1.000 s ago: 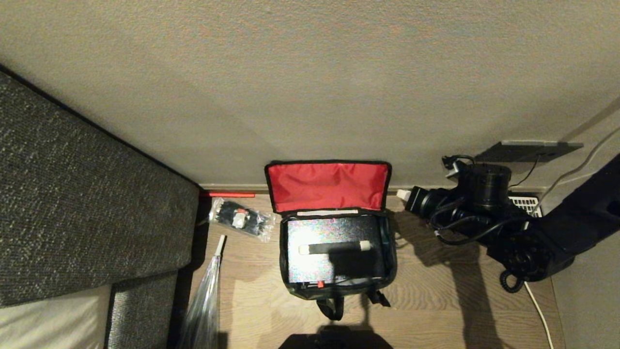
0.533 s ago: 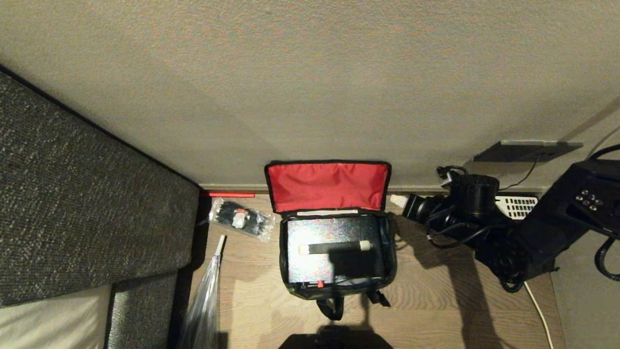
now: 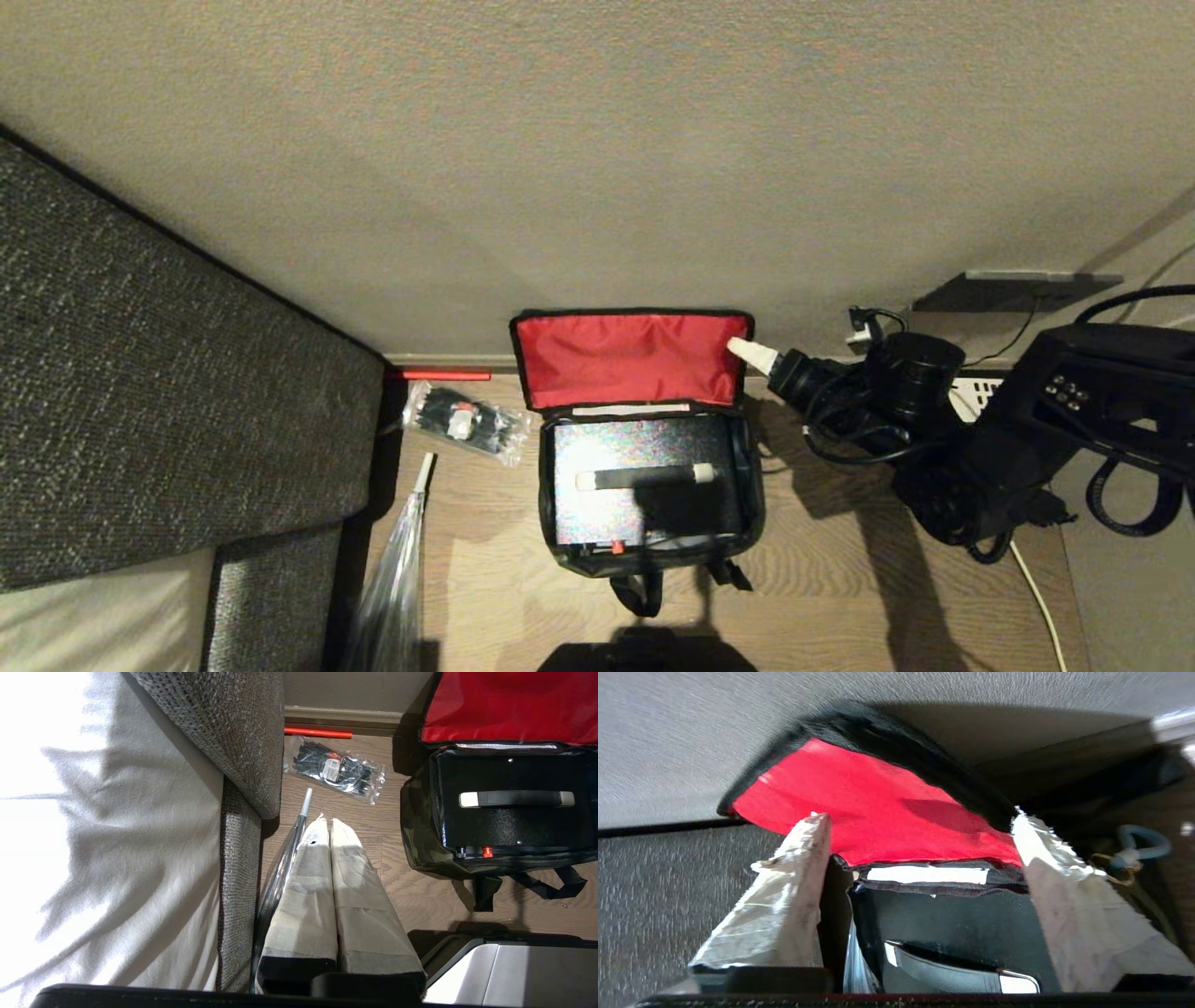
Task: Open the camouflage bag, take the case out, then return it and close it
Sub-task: Close the top of the storage box
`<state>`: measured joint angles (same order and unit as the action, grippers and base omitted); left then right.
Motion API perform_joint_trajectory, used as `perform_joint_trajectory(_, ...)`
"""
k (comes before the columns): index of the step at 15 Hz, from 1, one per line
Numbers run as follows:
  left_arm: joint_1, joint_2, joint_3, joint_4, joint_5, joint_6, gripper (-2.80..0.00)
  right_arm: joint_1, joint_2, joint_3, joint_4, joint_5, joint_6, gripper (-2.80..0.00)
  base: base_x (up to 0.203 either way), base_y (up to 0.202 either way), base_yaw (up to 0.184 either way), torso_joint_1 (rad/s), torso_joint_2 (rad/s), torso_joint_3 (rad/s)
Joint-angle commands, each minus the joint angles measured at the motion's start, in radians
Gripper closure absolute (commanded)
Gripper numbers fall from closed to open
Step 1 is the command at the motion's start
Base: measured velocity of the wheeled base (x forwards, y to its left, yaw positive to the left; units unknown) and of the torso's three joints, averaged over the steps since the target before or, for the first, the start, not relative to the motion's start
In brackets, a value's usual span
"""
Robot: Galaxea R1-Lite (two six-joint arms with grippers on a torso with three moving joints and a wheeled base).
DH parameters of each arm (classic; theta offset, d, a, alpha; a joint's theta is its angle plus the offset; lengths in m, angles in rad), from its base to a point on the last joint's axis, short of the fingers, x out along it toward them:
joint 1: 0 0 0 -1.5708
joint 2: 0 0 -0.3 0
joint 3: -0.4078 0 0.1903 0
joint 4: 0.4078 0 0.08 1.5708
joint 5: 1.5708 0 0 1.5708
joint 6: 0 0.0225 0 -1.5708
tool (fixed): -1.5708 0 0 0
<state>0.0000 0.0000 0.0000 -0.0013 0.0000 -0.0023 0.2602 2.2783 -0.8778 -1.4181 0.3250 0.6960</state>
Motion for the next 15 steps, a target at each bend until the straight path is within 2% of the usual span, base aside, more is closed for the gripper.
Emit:
perform_joint_trajectory(1,0.0,0.0,0.0,0.0,0.0,-0.001,0.0,0.001,0.045,-0.022,-0.026,0.02,0.004,-2.8,0.0,0.0,0.0,0.0,0.0,0.0)
perform_joint_trajectory(5,0.0,0.0,0.0,0.0,0.0,-0.001,0.0,0.002,0.094,-0.08,-0.055,0.036,-0.021,-2.8,0.0,0.0,0.0,0.0,0.0,0.0)
perform_joint_trajectory(9,0.0,0.0,0.0,0.0,0.0,-0.001,0.0,-0.013,0.119,-0.122,-0.043,0.057,-0.162,-2.8,0.0,0.0,0.0,0.0,0.0,0.0)
perform_joint_trajectory(11,0.0,0.0,0.0,0.0,0.0,-0.001,0.0,-0.031,0.122,-0.126,-0.049,0.105,-0.184,-2.8,0.0,0.0,0.0,0.0,0.0,0.0)
perform_joint_trajectory(15,0.0,0.0,0.0,0.0,0.0,-0.001,0.0,-0.031,0.17,-0.164,-0.067,0.107,-0.218,-2.8,0.0,0.0,0.0,0.0,0.0,0.0)
